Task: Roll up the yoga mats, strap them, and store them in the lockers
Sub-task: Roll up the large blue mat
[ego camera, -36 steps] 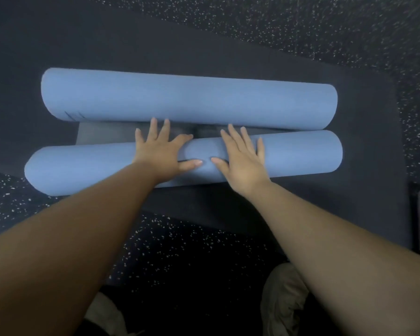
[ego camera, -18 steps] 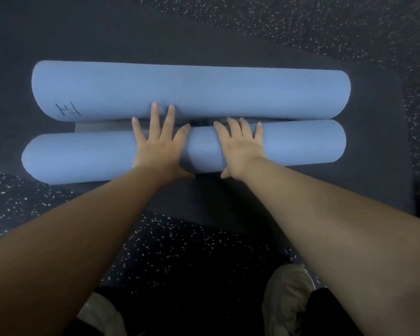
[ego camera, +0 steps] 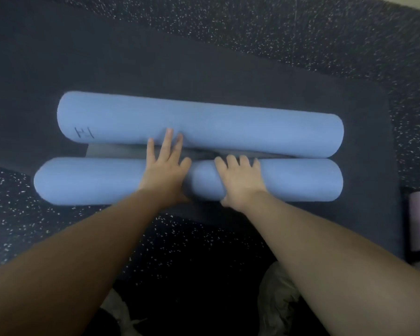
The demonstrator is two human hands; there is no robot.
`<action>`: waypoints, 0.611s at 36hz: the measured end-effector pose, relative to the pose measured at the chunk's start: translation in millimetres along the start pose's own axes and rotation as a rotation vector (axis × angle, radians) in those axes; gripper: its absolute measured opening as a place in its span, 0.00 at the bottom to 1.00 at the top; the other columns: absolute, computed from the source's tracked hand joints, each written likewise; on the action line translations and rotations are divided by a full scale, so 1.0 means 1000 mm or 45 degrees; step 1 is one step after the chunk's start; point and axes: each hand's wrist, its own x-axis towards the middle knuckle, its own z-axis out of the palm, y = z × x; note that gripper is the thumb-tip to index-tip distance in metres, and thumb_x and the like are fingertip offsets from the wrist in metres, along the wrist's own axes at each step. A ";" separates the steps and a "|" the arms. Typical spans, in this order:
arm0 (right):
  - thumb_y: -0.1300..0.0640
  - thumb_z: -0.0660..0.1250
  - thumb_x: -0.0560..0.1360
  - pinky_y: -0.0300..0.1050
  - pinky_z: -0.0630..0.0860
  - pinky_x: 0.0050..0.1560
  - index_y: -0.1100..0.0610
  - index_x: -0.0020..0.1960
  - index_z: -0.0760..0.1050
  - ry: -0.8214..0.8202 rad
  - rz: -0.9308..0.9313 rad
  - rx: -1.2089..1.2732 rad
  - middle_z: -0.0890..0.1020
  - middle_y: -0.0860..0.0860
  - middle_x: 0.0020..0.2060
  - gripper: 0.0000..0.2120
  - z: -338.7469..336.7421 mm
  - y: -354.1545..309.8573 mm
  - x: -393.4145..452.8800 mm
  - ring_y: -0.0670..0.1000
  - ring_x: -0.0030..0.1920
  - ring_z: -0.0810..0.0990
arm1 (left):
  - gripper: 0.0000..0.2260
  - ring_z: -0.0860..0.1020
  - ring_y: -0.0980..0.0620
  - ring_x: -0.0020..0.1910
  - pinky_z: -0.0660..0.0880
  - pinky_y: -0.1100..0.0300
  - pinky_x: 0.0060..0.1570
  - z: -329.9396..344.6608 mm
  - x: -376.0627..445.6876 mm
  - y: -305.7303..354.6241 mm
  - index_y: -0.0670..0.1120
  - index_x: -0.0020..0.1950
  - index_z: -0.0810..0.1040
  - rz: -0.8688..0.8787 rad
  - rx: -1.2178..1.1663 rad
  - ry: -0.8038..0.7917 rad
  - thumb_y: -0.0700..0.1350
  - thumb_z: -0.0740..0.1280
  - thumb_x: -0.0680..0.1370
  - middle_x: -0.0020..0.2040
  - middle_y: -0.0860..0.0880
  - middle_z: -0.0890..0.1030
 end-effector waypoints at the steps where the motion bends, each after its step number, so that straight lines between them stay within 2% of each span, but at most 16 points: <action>1: 0.47 0.74 0.68 0.66 0.58 0.70 0.55 0.77 0.49 -0.015 -0.009 0.001 0.63 0.56 0.69 0.48 0.002 -0.002 -0.006 0.61 0.68 0.63 | 0.38 0.43 0.32 0.76 0.39 0.28 0.67 0.000 -0.007 0.005 0.42 0.59 0.75 -0.004 -0.023 -0.036 0.64 0.77 0.58 0.78 0.35 0.53; 4: 0.48 0.75 0.68 0.67 0.56 0.71 0.55 0.77 0.48 -0.079 -0.024 0.011 0.62 0.56 0.69 0.48 0.007 -0.005 -0.025 0.61 0.69 0.62 | 0.39 0.33 0.35 0.75 0.35 0.31 0.67 -0.004 -0.028 0.021 0.46 0.65 0.67 -0.052 -0.060 -0.207 0.68 0.72 0.64 0.78 0.38 0.41; 6: 0.48 0.75 0.68 0.67 0.57 0.71 0.54 0.77 0.49 -0.114 -0.034 0.012 0.63 0.55 0.69 0.48 0.009 -0.006 -0.037 0.61 0.69 0.62 | 0.38 0.30 0.37 0.74 0.35 0.31 0.67 -0.005 -0.039 0.030 0.48 0.66 0.65 -0.072 -0.050 -0.291 0.68 0.70 0.65 0.78 0.40 0.37; 12: 0.49 0.75 0.68 0.66 0.53 0.73 0.54 0.77 0.49 -0.235 -0.071 0.063 0.62 0.55 0.70 0.48 0.014 -0.008 -0.062 0.60 0.71 0.60 | 0.40 0.28 0.37 0.73 0.35 0.31 0.67 -0.005 -0.063 0.047 0.50 0.69 0.64 -0.093 -0.064 -0.417 0.71 0.68 0.65 0.78 0.41 0.35; 14: 0.50 0.75 0.70 0.65 0.50 0.74 0.55 0.78 0.47 -0.258 -0.068 0.091 0.59 0.56 0.73 0.48 0.013 -0.008 -0.064 0.59 0.74 0.56 | 0.41 0.27 0.37 0.73 0.36 0.30 0.67 -0.005 -0.065 0.049 0.51 0.70 0.63 -0.139 -0.106 -0.447 0.71 0.69 0.64 0.77 0.43 0.33; 17: 0.51 0.72 0.73 0.64 0.46 0.75 0.54 0.79 0.42 -0.266 -0.091 0.155 0.50 0.55 0.78 0.47 0.011 -0.006 -0.066 0.57 0.78 0.47 | 0.44 0.28 0.36 0.72 0.38 0.28 0.66 -0.007 -0.060 0.043 0.54 0.71 0.62 -0.194 -0.171 -0.471 0.73 0.69 0.62 0.77 0.46 0.30; 22: 0.42 0.63 0.78 0.66 0.41 0.74 0.53 0.79 0.39 -0.160 -0.054 0.271 0.43 0.50 0.79 0.43 0.015 -0.011 -0.067 0.55 0.78 0.41 | 0.45 0.29 0.36 0.73 0.40 0.28 0.67 -0.011 -0.043 0.026 0.58 0.74 0.60 -0.189 -0.184 -0.469 0.78 0.61 0.63 0.76 0.48 0.28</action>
